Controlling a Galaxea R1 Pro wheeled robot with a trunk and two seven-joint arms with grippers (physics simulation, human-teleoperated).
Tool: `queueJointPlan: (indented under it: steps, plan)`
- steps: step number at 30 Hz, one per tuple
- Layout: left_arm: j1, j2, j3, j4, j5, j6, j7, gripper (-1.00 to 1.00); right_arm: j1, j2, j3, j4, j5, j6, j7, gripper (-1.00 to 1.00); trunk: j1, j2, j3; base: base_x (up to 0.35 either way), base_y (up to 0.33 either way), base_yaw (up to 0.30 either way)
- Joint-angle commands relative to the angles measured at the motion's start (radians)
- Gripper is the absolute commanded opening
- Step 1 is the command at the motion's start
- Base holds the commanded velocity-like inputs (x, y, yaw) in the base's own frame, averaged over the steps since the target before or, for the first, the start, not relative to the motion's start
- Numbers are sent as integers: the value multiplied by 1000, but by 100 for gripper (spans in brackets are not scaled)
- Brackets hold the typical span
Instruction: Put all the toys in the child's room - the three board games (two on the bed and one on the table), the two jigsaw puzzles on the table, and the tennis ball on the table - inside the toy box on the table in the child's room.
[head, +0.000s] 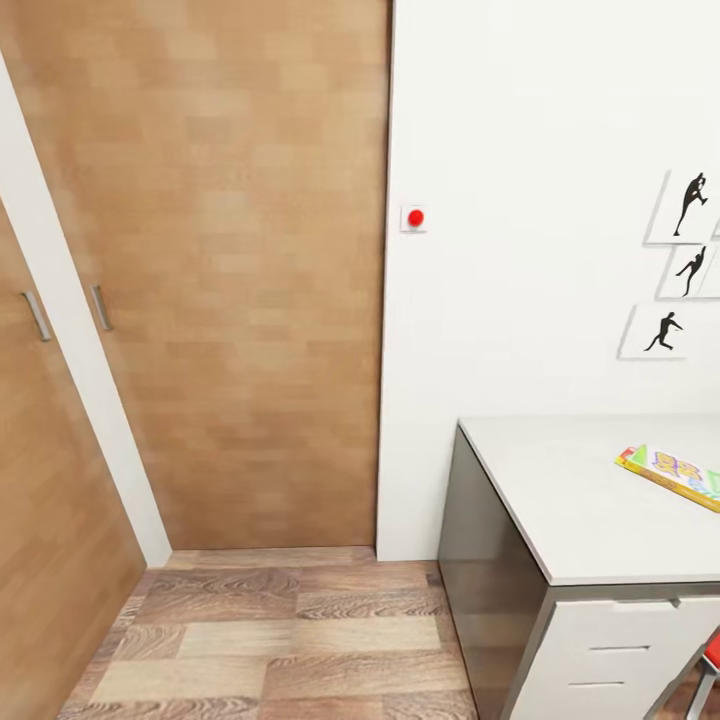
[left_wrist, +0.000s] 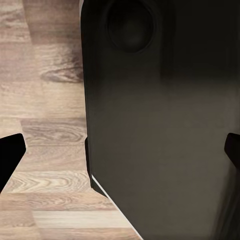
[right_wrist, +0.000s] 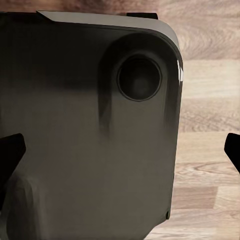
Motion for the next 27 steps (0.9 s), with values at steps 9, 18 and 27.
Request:
queueJointPlan:
  steps: [9, 18, 27]
  plan:
    - [1, 0, 0, -1, -1, 0, 1, 100, 1, 0, 0, 0, -1, 1, 1, 100, 0, 0, -1, 0, 0, -40]
    - [9, 9, 2, 0, -6, -3, 6, 100, -18, -15, 0, -7, 0, -3, -3, 100, 0, 0, -1, 0, 0, -150]
    - [11, 6, 1, 0, -8, -4, 7, 100, -30, -24, -4, -10, -2, 5, -2, 100, 0, 0, -1, 0, 0, -245]
